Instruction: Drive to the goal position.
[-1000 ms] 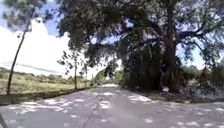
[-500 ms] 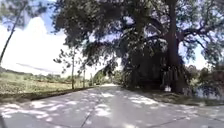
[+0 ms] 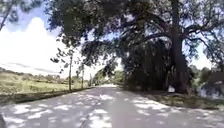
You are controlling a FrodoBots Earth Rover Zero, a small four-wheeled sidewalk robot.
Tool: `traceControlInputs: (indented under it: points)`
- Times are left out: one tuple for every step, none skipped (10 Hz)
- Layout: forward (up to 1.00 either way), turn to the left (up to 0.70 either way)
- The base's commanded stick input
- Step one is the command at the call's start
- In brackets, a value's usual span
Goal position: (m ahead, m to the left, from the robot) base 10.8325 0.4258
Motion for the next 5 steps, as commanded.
traceControlInputs:
  points:
    - [0.85, 0.31]
    - [0.85, 0.21]
    - [0.85, 0.06]
    - [0.85, 0.00]
    - [0.85, 0.00]
